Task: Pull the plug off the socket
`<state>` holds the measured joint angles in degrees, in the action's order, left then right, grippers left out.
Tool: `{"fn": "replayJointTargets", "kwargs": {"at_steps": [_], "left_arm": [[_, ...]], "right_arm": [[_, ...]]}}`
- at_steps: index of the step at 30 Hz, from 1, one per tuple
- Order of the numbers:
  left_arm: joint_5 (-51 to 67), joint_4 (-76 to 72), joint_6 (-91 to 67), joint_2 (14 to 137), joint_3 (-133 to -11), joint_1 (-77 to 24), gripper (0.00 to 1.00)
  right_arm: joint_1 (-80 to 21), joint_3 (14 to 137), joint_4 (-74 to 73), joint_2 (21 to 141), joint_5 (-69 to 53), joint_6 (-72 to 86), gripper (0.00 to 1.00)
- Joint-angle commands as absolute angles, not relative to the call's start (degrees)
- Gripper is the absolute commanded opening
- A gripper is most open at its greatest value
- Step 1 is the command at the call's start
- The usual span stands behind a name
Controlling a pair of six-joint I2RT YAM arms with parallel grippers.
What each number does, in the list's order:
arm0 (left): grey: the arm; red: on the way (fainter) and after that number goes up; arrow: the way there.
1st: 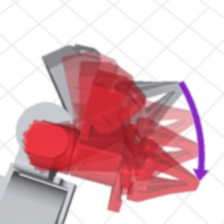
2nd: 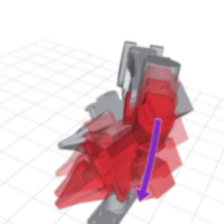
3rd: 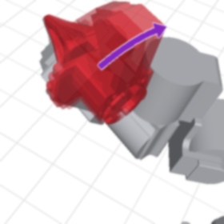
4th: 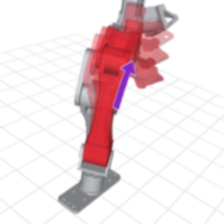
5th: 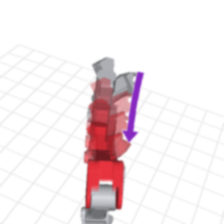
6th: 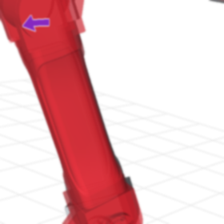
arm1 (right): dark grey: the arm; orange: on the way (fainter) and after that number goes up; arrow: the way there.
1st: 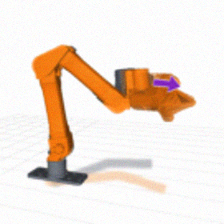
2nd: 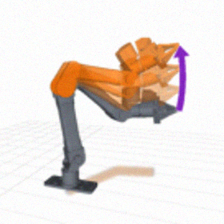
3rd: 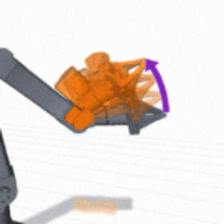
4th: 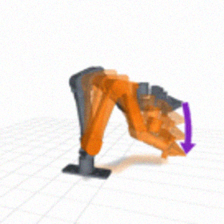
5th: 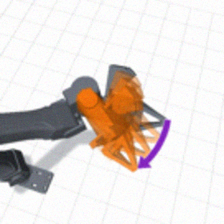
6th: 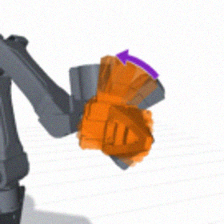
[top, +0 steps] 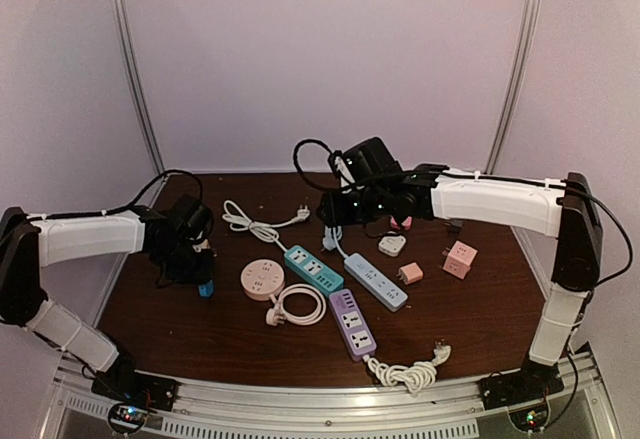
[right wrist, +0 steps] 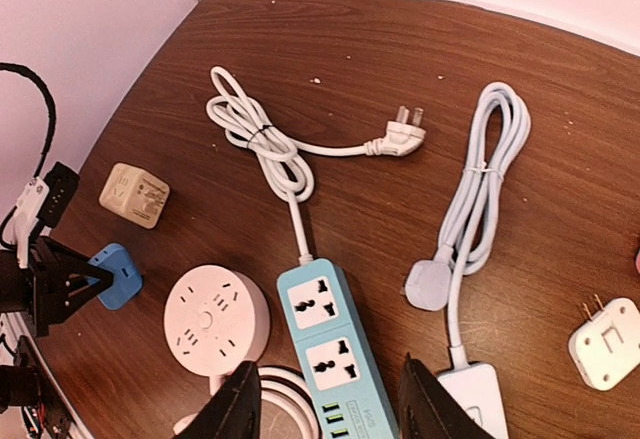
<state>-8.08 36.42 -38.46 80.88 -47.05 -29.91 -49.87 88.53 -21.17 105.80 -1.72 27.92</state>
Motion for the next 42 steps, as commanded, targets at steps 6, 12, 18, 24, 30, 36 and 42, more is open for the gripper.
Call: {"fn": "replayJointTargets", "kwargs": {"at_steps": [6,12,18,24,30,36,42], "left_arm": [[-12.2,38.3,-38.8,86.8,-51.5,-32.3,0.16],[-12.2,39.5,-41.0,88.7,-54.4,-34.5,0.39],[-11.9,39.9,-42.7,89.5,-55.8,-36.0,0.51],[-11.4,39.6,-42.6,89.4,-56.8,-36.4,0.57],[-9.5,37.6,-42.6,88.2,-57.2,-36.4,0.58],[-9.9,33.1,-39.8,84.1,-56.7,-36.4,0.72],[-12.9,29.1,-34.2,79.1,-58.2,-35.9,0.87]], "right_arm": [[-46.9,77.2,-16.6,96.5,1.0,26.4,0.53],[-44.7,71.7,-14.3,92.7,0.4,26.4,0.57],[-43.9,69.7,-13.2,91.5,0.1,26.4,0.57],[-43.4,68.6,-12.9,90.7,0.1,26.1,0.59],[-42.8,67.3,-12.8,90.0,0.5,26.5,0.61],[-42.2,66.1,-13.2,89.1,2.2,26.3,0.74],[-41.5,65.1,-13.2,87.6,6.1,25.6,0.99]]}}
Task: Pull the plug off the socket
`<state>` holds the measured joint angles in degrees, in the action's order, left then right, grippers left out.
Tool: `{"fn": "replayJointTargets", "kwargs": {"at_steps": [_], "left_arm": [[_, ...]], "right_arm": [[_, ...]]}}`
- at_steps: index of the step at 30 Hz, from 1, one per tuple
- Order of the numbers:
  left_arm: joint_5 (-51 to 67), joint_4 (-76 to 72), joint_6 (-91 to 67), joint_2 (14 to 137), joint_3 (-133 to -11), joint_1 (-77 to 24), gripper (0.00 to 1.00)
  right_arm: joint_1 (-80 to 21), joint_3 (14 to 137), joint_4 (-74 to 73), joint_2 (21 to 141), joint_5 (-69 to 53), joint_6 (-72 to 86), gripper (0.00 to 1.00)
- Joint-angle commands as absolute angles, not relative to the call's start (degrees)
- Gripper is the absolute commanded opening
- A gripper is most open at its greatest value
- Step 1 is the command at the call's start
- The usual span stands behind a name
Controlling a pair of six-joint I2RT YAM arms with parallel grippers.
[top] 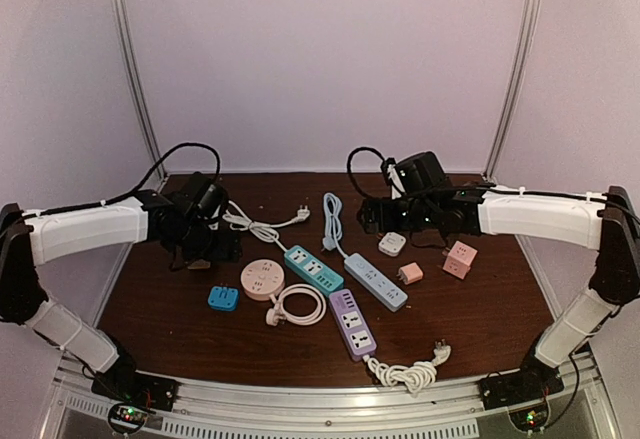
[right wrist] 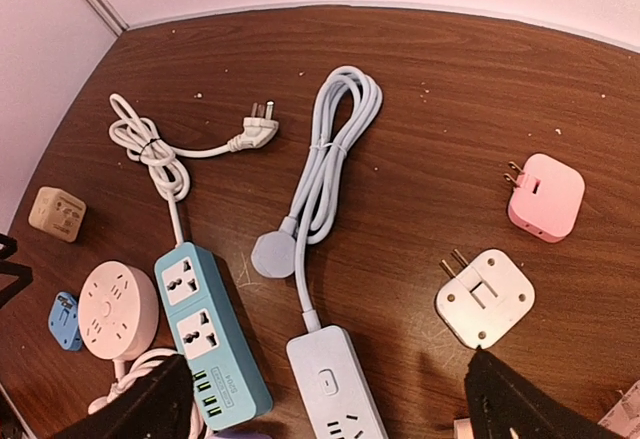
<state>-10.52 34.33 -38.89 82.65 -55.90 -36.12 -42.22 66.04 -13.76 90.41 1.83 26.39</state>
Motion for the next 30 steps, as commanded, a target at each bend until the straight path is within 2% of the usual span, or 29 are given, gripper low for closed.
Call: {"fn": "replayJointTargets", "kwargs": {"at_steps": [1,4,12,18,24,26,30], "left_arm": [[-13.3,28.5,-33.2,78.3,-58.5,-35.6,0.90],[-13.4,26.1,-30.2,76.0,-59.0,-33.9,0.97],[-9.2,20.8,-25.1,69.6,-58.3,-26.4,0.98],[-3.8,16.8,-24.5,66.1,-54.8,-18.9,0.98],[-9.8,15.9,-24.1,65.6,-53.3,-14.8,0.98],[-10.1,14.1,-22.6,64.6,-51.6,-13.2,0.98],[-13.5,12.0,-19.0,64.3,-49.2,-11.6,0.98]], "right_arm": [[-41.3,64.8,-13.0,87.0,6.6,25.5,1.00],[-40.3,63.0,-12.1,84.7,8.9,25.1,1.00],[-33.5,56.3,-8.7,76.3,10.1,24.8,1.00],[-27.9,49.8,-3.4,69.2,17.7,21.8,1.00],[-20.7,36.3,14.0,62.2,23.5,12.9,1.00],[-17.7,30.0,22.6,60.8,28.2,11.2,0.96],[-8.6,24.5,28.0,61.2,24.3,10.6,0.99]]}}
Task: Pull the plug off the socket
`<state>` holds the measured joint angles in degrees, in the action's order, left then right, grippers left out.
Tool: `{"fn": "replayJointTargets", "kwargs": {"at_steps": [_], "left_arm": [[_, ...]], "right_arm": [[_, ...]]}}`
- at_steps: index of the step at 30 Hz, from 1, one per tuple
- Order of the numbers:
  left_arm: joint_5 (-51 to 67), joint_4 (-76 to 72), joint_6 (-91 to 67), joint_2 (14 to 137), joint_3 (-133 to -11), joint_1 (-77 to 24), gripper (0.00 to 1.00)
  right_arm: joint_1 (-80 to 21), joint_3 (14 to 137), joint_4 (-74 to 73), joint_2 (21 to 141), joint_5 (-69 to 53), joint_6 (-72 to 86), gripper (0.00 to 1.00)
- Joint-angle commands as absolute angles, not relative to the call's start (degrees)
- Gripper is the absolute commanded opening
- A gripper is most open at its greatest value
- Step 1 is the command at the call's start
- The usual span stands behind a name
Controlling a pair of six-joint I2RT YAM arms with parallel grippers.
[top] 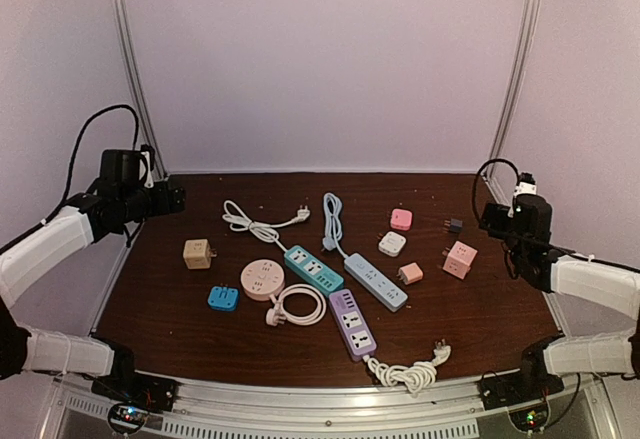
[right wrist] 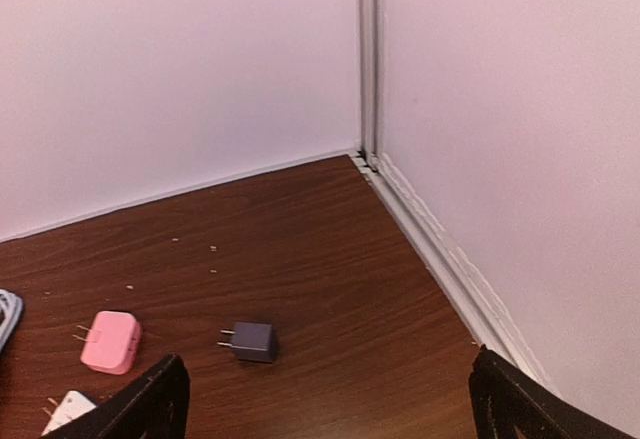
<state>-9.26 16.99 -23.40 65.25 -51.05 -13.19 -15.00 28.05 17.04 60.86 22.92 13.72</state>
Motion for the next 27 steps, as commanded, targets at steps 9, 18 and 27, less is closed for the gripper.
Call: {"fn": "replayJointTargets", "kwargs": {"at_steps": [9,18,27], "left_arm": [[-19.0,4.5,-16.2,64.7,-41.5,-8.3,0.98],[-33.4,-19.7,-10.7,64.8,-26.9,-4.8,0.98],[-32.4,-50.2,-5.7,74.8,-15.7,-4.2,0.98]], "right_arm": [[0.5,10.5,66.9,76.4,19.4,5.5,1.00],[1.0,15.8,68.5,89.0,3.8,0.7,0.99],[1.0,15.5,70.1,89.2,3.2,-1.1,1.00]]}}
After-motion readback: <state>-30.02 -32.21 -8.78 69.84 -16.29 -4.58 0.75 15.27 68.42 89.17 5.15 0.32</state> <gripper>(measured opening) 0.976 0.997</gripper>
